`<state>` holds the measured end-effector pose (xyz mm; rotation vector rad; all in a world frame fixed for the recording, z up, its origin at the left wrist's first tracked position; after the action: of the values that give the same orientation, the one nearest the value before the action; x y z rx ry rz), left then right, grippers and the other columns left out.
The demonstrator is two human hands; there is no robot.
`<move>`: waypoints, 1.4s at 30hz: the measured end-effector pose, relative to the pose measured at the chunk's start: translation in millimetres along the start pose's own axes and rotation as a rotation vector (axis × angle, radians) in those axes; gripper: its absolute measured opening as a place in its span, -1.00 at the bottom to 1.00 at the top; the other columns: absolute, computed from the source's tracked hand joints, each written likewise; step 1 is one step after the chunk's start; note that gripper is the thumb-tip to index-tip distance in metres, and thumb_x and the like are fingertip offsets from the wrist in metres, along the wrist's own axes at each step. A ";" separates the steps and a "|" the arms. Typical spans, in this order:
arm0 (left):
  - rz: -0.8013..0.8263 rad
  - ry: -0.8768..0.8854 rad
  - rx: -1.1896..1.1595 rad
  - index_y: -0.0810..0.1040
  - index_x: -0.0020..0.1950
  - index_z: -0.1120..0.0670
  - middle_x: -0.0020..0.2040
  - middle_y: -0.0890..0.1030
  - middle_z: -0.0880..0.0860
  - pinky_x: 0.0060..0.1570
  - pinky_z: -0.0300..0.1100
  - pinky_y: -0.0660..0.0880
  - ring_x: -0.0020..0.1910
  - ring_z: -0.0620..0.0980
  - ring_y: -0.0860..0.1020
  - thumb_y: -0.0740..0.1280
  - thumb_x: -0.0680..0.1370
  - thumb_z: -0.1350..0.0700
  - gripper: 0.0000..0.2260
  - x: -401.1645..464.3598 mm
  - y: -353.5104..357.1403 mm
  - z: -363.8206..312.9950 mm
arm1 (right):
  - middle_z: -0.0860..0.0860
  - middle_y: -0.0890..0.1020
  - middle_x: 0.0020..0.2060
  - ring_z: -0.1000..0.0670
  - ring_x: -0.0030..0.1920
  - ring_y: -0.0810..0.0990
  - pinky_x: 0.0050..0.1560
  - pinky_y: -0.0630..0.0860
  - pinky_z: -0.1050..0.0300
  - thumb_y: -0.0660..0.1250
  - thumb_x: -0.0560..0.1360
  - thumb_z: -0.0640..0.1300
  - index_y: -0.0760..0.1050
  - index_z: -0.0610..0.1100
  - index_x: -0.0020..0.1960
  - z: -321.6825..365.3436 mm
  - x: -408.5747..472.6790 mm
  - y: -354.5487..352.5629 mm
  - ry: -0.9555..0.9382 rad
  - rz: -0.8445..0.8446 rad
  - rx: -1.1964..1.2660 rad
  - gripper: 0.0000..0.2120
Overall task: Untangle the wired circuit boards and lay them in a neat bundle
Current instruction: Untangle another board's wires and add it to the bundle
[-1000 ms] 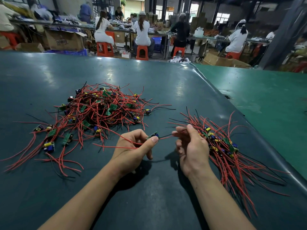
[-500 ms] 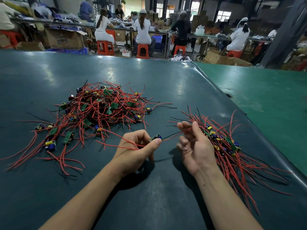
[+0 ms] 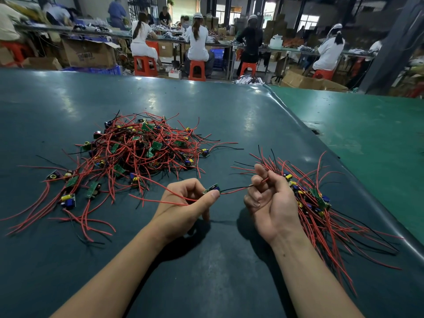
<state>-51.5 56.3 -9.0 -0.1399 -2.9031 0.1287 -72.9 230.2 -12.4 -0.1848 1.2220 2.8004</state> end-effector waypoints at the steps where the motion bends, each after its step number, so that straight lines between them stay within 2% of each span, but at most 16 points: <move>1: 0.003 0.000 0.003 0.47 -0.36 0.04 -0.49 0.57 0.08 -0.54 -0.31 0.27 -0.59 -0.05 0.35 0.43 0.42 -0.06 -0.74 -0.2 0.1 0.0 | 0.03 0.55 -0.45 0.09 -0.60 0.33 -0.59 0.26 0.31 0.06 0.64 -0.09 0.58 -0.13 -0.09 0.0 -0.1 -0.4 0.000 0.000 -0.013 -0.66; 5: -0.022 -0.005 0.015 0.46 -0.37 0.04 -0.49 0.57 0.09 -0.53 -0.29 0.27 -0.57 -0.05 0.36 0.44 0.49 0.05 -0.73 0.3 -0.4 0.4 | 0.00 0.64 -0.35 0.09 -0.56 0.41 -0.58 0.29 0.31 0.07 0.65 -0.08 0.59 -0.14 -0.02 1.1 -1.5 -0.6 -0.011 0.013 -0.082 -0.67; 8: -0.147 -0.016 -0.021 0.43 -0.33 0.11 -0.51 0.55 0.09 -0.51 -0.27 0.24 -0.56 -0.05 0.34 0.42 0.52 0.12 -0.72 3.9 -5.9 1.3 | -0.04 0.71 -0.19 0.07 -0.49 0.51 -0.56 0.32 0.31 0.10 0.65 -0.10 0.58 -0.14 0.05 1.2 -3.4 1.7 -0.038 0.000 -0.175 -0.72; 10: -0.196 -0.034 -0.089 0.42 -0.29 0.19 -0.52 0.54 0.08 -0.54 -0.29 0.20 -0.58 -0.06 0.28 0.40 0.53 0.12 -0.73 5.7 -9.4 2.6 | -0.06 0.72 -0.16 0.08 -0.47 0.55 -0.57 0.34 0.31 0.14 0.65 -0.11 0.58 -0.15 0.03 1.0 -4.8 2.8 -0.075 -0.021 -0.204 -0.75; 12: -0.182 -0.041 -0.122 0.43 -0.26 0.24 -0.52 0.53 0.08 -0.56 -0.30 0.18 -0.59 -0.08 0.26 0.39 0.53 0.13 -0.74 6.8 -9.8 3.2 | -0.05 0.71 -0.21 0.09 -0.48 0.56 -0.57 0.34 0.33 0.14 0.66 -0.14 0.57 -0.16 0.00 1.2 -5.9 2.9 -0.097 -0.049 -0.190 -0.76; 15: -0.122 -0.041 -0.084 0.44 -0.29 0.19 -0.51 0.53 0.09 -0.55 -0.31 0.20 -0.58 -0.07 0.30 0.40 0.52 0.11 -0.74 6.8 -6.8 4.2 | 0.01 0.67 -0.33 0.13 -0.54 0.48 -0.58 0.32 0.34 0.14 0.65 -0.16 0.55 -0.15 -0.05 2.2 -5.5 -0.5 -0.077 -0.081 -0.107 -0.77; 18: -0.066 -0.033 -0.064 0.47 -0.32 0.13 -0.51 0.54 0.10 -0.55 -0.32 0.21 -0.58 -0.07 0.32 0.45 0.50 0.07 -0.73 6.7 -3.5 5.2 | 0.04 0.48 -0.49 0.15 -0.63 0.26 -0.65 0.19 0.33 0.13 0.65 -0.15 0.49 -0.16 -0.11 2.3 -5.5 0.2 -0.057 -0.007 -0.029 -0.76; 21: -0.051 -0.038 -0.065 0.48 -0.33 0.11 -0.51 0.55 0.10 -0.54 -0.33 0.22 -0.54 -0.01 0.34 0.47 0.46 0.03 -0.73 6.7 -3.0 5.5 | 0.04 0.40 -0.53 0.15 -0.66 0.21 -0.65 0.12 0.37 0.13 0.64 -0.16 0.49 -0.16 -0.14 -0.1 -5.3 0.6 -0.027 0.042 -0.024 -0.77; 23: -0.096 -0.040 -0.105 0.45 -0.31 0.15 -0.52 0.54 0.10 -0.55 -0.33 0.19 -0.58 -0.07 0.29 0.46 0.49 0.07 -0.73 8.2 -5.0 5.9 | 0.05 0.54 -0.45 0.14 -0.62 0.30 -0.62 0.20 0.35 0.18 0.61 -0.13 0.54 -0.13 -0.09 0.5 -4.6 0.1 -0.029 0.027 -0.094 -0.80; 25: -0.165 -0.062 -0.150 0.45 -0.28 0.18 -0.52 0.53 0.08 -0.56 -0.31 0.18 -0.60 -0.09 0.25 0.40 0.51 0.09 -0.75 10.6 -9.4 7.0 | 0.04 0.69 -0.24 0.14 -0.53 0.44 -0.58 0.29 0.33 0.27 0.53 -0.06 0.58 -0.10 0.01 -0.4 -4.7 1.9 -0.019 0.034 -0.178 -0.84; 27: -0.197 -0.082 -0.160 0.46 -0.26 0.18 -0.52 0.53 0.08 -0.55 -0.30 0.20 -0.60 -0.09 0.26 0.39 0.53 0.09 -0.76 11.6 -11.7 7.4 | 0.01 0.71 -0.06 0.12 -0.45 0.53 -0.54 0.33 0.33 0.35 0.42 -0.01 0.59 -0.07 0.07 -4.7 -7.1 5.4 0.017 0.057 -0.250 -0.73; 28: -0.194 -0.086 -0.155 0.47 -0.26 0.18 -0.52 0.53 0.08 -0.55 -0.30 0.20 -0.59 -0.08 0.26 0.39 0.53 0.09 -0.76 11.4 -11.3 7.2 | 0.00 0.71 -0.04 0.11 -0.44 0.55 -0.54 0.34 0.34 0.37 0.39 -0.01 0.60 -0.08 0.07 -8.2 -8.6 6.5 0.043 0.063 -0.295 -0.71; 32: -0.127 -0.100 -0.116 0.45 -0.27 0.17 -0.50 0.55 0.11 -0.51 -0.21 0.14 -0.56 -0.02 0.25 0.40 0.52 0.07 -0.74 8.1 -5.6 5.5 | 0.01 0.72 -0.16 0.10 -0.45 0.55 -0.54 0.34 0.31 0.35 0.51 -0.07 0.64 -0.12 0.01 -21.0 -13.8 11.3 0.128 0.108 -0.488 -0.84; 37: -0.085 -0.081 -0.131 0.45 -0.26 0.19 -0.50 0.56 0.11 -0.53 -0.22 0.15 -0.56 -0.03 0.26 0.40 0.47 0.04 -0.74 7.3 -3.5 1.9 | -0.06 0.70 -0.21 0.03 -0.46 0.57 -0.54 0.38 0.27 0.33 0.56 -0.09 0.63 -0.19 -0.05 -24.9 -13.1 12.3 0.128 0.115 -0.563 -0.82; 40: -0.027 -0.046 -0.109 0.51 -0.24 0.21 -0.48 0.57 0.09 -0.53 -0.29 0.24 -0.54 -0.02 0.33 0.41 0.42 0.00 -0.72 6.9 -0.1 -0.6 | -0.06 0.65 -0.33 0.05 -0.47 0.54 -0.54 0.37 0.28 0.36 0.53 -0.10 0.60 -0.18 -0.13 -25.3 -12.9 13.6 0.118 0.116 -0.549 -0.85; 42: 0.013 -0.016 -0.061 0.54 -0.24 0.21 -0.46 0.59 0.08 -0.51 -0.32 0.27 -0.53 -0.05 0.36 0.42 0.41 -0.01 -0.72 7.0 1.5 -1.5 | -0.04 0.64 -0.37 0.07 -0.46 0.54 -0.52 0.38 0.31 0.42 0.41 -0.08 0.60 -0.20 -0.13 -24.0 -13.7 14.7 0.123 0.096 -0.460 -0.83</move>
<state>-57.8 58.7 -6.1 -0.1684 -2.9240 0.0440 -59.3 202.2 -15.9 -0.3368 0.5952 3.1530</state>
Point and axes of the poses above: each hand's wrist, its own x-axis towards the middle knuckle, its own y-axis out of the palm, z = x × y, the point moved 5 cm from there along x, towards the middle knuckle
